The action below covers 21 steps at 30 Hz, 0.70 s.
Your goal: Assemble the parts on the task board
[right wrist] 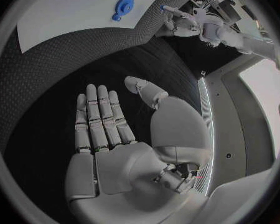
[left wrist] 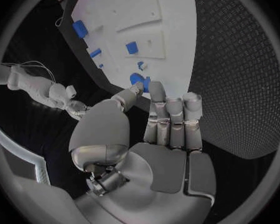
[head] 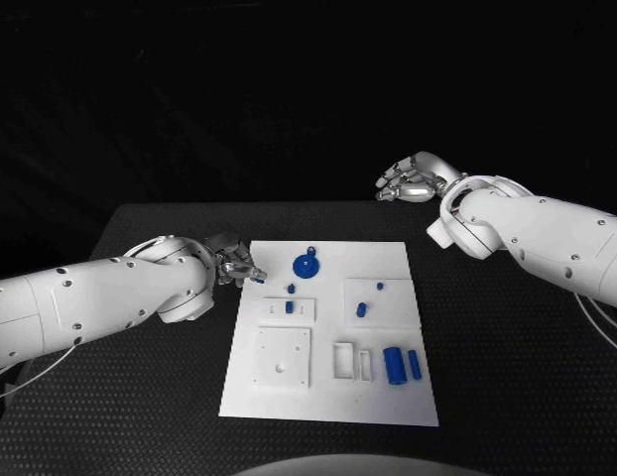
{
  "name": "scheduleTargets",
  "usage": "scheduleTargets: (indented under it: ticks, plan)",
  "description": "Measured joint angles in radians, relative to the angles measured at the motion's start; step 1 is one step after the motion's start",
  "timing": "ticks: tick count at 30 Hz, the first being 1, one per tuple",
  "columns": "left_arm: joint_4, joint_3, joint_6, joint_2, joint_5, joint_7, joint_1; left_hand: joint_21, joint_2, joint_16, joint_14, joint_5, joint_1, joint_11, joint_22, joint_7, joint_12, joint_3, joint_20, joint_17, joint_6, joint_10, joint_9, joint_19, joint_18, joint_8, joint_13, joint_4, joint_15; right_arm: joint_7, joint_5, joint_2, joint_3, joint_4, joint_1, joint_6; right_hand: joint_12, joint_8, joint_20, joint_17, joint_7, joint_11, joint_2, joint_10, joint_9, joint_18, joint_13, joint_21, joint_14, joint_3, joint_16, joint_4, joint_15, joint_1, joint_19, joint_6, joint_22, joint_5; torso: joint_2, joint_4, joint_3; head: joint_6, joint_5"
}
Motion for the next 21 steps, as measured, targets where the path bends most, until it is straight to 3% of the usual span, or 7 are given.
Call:
scheduleTargets:
  ticks: [6,7,21]
  plan:
    - [-0.005,-0.001,-0.019,0.001,-0.026,-0.008,-0.033,0.0,-0.004,0.0,0.003,0.001,0.004,0.001,0.0,0.0,0.0,0.0,0.0,0.0,0.004,0.007,0.0,0.0,-0.001,0.0,0.0,0.0,-0.001,-0.002,0.0,0.005,0.0,0.0,0.0,0.0,0.0,0.0,0.0,0.0,0.0,0.0,0.0,0.0,0.0,0.0,0.0,0.0,0.0,0.0,0.0,0.0,0.0,0.0,0.0,0.0,0.001,0.0,0.0,-0.0002,-0.0003,-0.003,0.004]
    - [-0.005,-0.001,-0.021,0.002,-0.029,-0.009,-0.036,0.0,-0.004,0.0,0.005,0.001,0.004,-0.006,0.0,0.0,0.0,0.0,0.0,0.0,0.004,0.02,-0.001,0.0,-0.001,0.0,0.0,0.0,-0.001,-0.002,0.0,0.005,0.0,0.0,0.0,0.0,0.0,0.0,0.0,0.0,0.0,0.0,0.0,0.0,0.0,0.0,0.0,0.0,0.0,0.0,0.0,0.0,0.0,0.0,0.0,0.0,0.001,0.0,0.0,-0.0004,-0.0006,-0.003,0.004]
    - [0.028,-0.001,-0.023,0.008,-0.058,-0.017,-0.057,0.0,-0.004,0.004,0.01,0.001,0.004,-0.008,0.0,0.003,0.0,0.003,-0.004,0.002,0.011,0.027,-0.001,0.004,-0.007,0.0,0.004,0.003,-0.001,-0.003,0.0,0.006,0.0,0.002,0.0,0.0,0.0,0.0,0.0,0.001,0.0,0.0,0.0,0.0,-0.001,0.0,0.0,-0.004,0.0,0.0,0.0,0.0,0.0,0.0,0.0,0.0,0.003,0.0,0.002,-0.0015,-0.001,-0.006,0.0]
